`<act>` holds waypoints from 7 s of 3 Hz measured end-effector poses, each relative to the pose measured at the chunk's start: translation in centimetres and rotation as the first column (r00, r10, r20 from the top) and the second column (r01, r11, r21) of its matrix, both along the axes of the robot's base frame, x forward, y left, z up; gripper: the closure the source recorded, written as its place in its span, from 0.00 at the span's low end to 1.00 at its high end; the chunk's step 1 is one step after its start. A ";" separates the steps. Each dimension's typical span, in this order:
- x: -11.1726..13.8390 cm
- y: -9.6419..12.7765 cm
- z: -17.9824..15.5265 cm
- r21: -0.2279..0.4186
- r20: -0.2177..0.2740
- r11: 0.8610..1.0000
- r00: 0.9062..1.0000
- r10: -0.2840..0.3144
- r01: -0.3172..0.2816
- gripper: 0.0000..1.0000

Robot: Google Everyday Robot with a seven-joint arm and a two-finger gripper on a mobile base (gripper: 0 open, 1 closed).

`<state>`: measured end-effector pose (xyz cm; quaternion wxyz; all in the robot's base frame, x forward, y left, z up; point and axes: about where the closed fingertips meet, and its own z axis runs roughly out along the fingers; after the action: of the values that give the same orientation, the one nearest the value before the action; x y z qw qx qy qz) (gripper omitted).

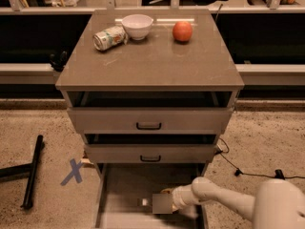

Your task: Pick blue plastic bottle from bottom drawer and place on counter

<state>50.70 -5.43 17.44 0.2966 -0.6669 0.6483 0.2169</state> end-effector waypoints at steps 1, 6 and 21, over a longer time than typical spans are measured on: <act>-0.7 -0.8 7.3 0.013 0.168 0.999 0.985 0.026 -0.029 1.00; -6.3 2.0 22.5 -0.010 0.234 0.974 0.947 0.222 -0.225 1.00; 2.9 -2.0 66.3 0.064 0.491 0.960 0.846 0.208 -0.273 1.00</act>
Offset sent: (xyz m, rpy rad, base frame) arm -0.0879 0.0119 0.1945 0.0518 -0.3868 0.1505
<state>53.55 -7.43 83.77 0.4614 -0.7547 0.4499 0.1226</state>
